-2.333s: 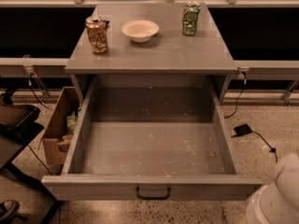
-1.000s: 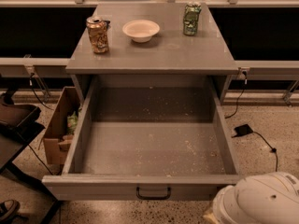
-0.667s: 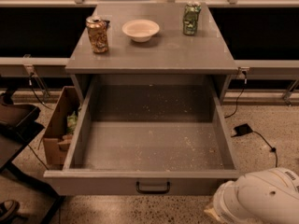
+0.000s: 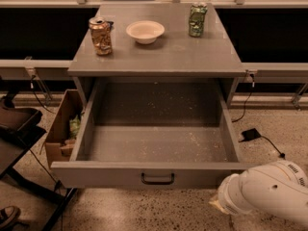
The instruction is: Close top drawer
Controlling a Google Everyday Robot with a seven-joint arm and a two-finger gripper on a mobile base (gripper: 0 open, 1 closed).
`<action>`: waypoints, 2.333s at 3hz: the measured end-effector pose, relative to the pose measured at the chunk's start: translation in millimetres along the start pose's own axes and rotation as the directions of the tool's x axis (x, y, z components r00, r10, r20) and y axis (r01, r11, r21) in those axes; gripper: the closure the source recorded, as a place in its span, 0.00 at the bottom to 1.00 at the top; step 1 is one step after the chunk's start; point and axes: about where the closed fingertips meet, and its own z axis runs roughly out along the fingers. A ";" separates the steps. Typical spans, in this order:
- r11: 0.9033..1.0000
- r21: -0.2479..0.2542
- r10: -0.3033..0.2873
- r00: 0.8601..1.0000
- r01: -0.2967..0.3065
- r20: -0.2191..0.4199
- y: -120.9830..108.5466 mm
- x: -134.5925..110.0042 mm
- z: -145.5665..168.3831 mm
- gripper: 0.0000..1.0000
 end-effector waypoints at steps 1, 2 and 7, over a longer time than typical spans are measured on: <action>1.000 0.000 0.000 1.000 0.000 0.000 0.0 0.0 0.0 1.00; 0.998 0.043 -0.041 0.999 0.040 0.019 -25.7 -20.8 -2.6 1.00; 0.966 0.232 -0.142 0.982 0.110 0.126 -105.3 -54.9 5.9 1.00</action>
Offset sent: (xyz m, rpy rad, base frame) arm 0.1162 0.0082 0.0406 -0.0498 -0.1844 0.0973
